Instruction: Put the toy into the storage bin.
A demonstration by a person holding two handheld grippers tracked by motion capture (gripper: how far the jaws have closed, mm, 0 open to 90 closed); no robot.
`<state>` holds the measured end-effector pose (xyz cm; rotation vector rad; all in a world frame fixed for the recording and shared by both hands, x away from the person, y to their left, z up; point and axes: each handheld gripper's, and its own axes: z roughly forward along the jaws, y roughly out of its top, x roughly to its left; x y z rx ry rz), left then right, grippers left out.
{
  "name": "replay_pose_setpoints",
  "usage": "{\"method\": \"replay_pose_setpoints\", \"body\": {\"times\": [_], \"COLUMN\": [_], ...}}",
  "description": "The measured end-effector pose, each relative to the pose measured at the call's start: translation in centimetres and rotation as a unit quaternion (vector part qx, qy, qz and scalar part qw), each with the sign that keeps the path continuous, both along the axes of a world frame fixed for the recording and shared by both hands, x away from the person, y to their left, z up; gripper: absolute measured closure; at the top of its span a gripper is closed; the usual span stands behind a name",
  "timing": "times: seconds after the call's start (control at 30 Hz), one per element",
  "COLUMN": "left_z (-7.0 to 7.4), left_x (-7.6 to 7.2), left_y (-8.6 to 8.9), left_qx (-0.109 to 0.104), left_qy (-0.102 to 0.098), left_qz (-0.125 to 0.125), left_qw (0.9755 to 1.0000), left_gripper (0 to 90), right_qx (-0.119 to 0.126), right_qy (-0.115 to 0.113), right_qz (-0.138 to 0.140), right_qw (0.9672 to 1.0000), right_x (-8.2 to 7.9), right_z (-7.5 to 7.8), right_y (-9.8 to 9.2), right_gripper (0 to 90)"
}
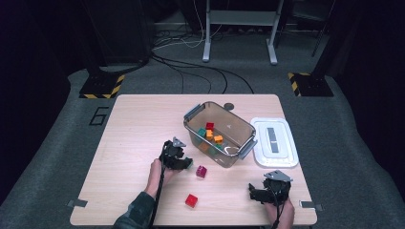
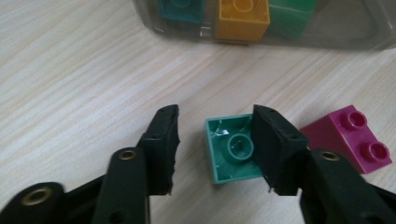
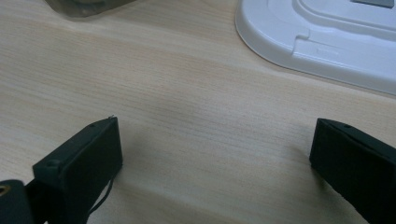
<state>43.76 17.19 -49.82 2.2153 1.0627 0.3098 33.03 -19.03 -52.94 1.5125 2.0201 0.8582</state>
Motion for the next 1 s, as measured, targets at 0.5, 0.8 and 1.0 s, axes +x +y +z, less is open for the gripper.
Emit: {"method": "replay_pose_setpoints", "body": {"times": [0.5, 0.8, 1.0], "left_z": [0.7, 3.4, 5.6], "left_x": [-0.6, -0.7, -0.3], "left_y": [1.4, 2.2, 2.6], "left_qx": [-0.019, -0.036, -0.045], "left_qy": [-0.01, -0.028, -0.043], "left_qz": [0.017, 0.013, 0.014], "left_qw": [0.9996, 0.9989, 0.998], "left_gripper": [66.0, 65.9, 66.0], "right_qx": [0.0, 0.0, 0.0], "right_qy": [0.0, 0.0, 0.0], "right_qz": [0.0, 0.0, 0.0], "right_qw": [1.0, 1.0, 1.0], "right_x": [0.0, 0.0, 0.0], "right_z": [0.0, 0.0, 0.0], "right_y": [0.0, 0.0, 0.0], "right_gripper": [1.3, 1.3, 1.3]}}
